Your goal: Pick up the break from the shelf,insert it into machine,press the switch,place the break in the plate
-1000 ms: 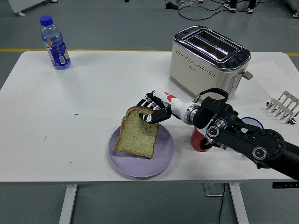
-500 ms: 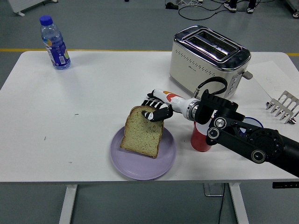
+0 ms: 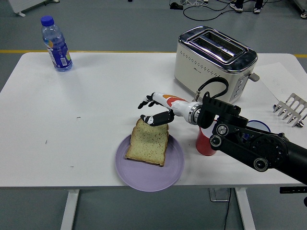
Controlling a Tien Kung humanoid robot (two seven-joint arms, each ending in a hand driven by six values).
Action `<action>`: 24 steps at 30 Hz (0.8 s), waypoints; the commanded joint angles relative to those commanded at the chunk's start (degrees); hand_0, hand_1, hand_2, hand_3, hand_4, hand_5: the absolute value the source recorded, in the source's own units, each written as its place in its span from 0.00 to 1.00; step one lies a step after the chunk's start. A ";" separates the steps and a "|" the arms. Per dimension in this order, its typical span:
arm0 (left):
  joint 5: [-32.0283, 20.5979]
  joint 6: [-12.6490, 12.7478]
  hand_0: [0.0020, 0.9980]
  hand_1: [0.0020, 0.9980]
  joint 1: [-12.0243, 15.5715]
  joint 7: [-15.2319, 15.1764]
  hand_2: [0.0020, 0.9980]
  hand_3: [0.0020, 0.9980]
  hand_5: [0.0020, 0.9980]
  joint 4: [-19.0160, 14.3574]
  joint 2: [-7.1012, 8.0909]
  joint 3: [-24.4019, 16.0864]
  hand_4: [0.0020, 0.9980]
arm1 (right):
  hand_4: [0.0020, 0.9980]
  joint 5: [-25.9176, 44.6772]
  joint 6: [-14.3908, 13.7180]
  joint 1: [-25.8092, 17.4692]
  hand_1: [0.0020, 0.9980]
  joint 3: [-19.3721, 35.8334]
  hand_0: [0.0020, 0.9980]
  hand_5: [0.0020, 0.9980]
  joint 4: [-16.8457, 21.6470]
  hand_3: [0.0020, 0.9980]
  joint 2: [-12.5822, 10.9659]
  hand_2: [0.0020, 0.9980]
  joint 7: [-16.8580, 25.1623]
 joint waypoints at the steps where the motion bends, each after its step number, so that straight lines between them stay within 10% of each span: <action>1: -0.13 0.00 0.62 0.45 -0.01 -0.04 0.44 0.51 0.81 0.00 0.03 0.12 0.26 | 0.61 -0.13 -0.65 0.02 0.81 0.09 0.87 0.42 -0.09 0.77 0.05 0.84 0.46; 13: -0.75 0.06 0.63 0.45 -0.24 -0.17 0.44 0.51 0.81 0.00 0.09 0.20 0.26 | 0.62 0.27 -3.38 -1.13 0.82 2.50 0.89 0.44 4.71 0.78 -2.05 0.85 2.42; 24: -0.33 -0.01 0.62 0.45 -0.36 -0.19 0.44 0.51 0.81 0.00 0.18 -0.36 0.26 | 0.55 16.02 -8.86 -2.81 0.77 15.42 0.81 0.34 18.71 0.69 -9.05 0.78 17.12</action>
